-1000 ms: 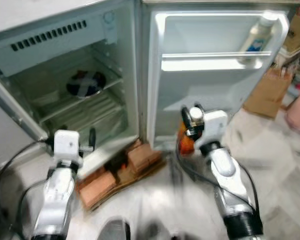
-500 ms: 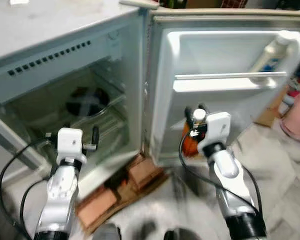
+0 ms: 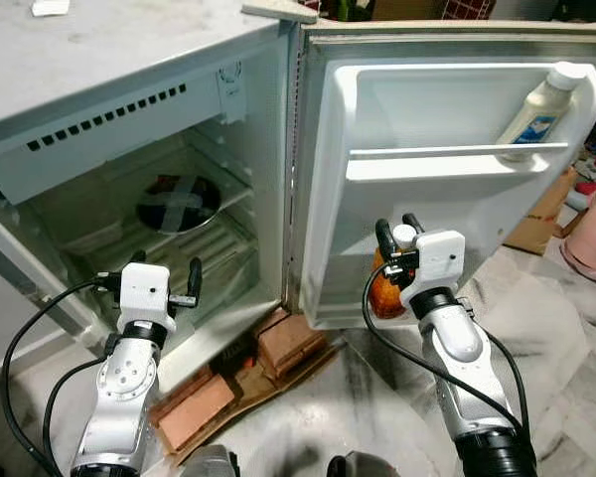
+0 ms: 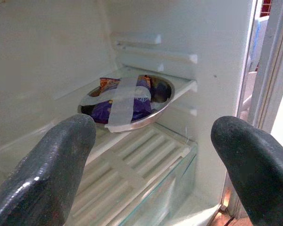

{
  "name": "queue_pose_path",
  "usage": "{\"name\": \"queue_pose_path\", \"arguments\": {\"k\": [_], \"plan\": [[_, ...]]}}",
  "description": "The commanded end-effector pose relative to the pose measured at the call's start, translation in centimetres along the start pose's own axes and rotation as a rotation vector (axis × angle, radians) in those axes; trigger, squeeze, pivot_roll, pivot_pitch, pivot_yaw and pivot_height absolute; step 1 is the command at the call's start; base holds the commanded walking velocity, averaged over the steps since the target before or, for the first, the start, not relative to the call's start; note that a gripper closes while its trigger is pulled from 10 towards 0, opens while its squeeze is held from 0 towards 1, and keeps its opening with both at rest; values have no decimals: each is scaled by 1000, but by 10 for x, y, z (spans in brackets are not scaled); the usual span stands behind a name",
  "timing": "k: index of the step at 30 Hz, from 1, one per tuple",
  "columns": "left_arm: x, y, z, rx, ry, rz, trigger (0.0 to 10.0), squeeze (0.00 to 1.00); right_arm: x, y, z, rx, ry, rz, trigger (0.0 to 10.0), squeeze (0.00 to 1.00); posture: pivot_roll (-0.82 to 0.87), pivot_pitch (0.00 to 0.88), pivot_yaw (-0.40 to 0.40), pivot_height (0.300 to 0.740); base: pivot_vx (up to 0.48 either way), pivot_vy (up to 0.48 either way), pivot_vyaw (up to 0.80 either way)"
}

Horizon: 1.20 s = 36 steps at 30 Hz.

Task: Restocking fridge

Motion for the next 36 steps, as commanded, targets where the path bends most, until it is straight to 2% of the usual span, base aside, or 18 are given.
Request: {"name": "queue_pose_path", "arguments": {"k": [1,9,31,36], "plan": [[1,2,-1,2,-11,-8,10000,0,0,1,-6,12,-20,-5,10000,0,69,86,-34,740,398,0,0],[2,0,-1,9,-14,0,10000,0,3,-4,-3,9,-14,12,10000,0,69,88,-32,740,346,0,0],[6,-4,0,2,-14,18,10000,0,3,-6,-1,4,-5,19,10000,0,72,91,-37,740,0,0,0],[6,-5,1,4,-14,22,10000,0,2,-6,-2,6,-8,19,10000,0,70,97,-36,740,288,-338,0]]}}
Point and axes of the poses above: a point about 5 cm out from each wrist's last joint towards the gripper, its own x axis pointing back from the gripper into the wrist, its own y axis along the axis of the wrist's last joint, z = x × y, the point moved 3 cm from there along -x, pointing out of the wrist towards the gripper, and after that the axes turned 15 degrees about x, right-handed, at the moved point
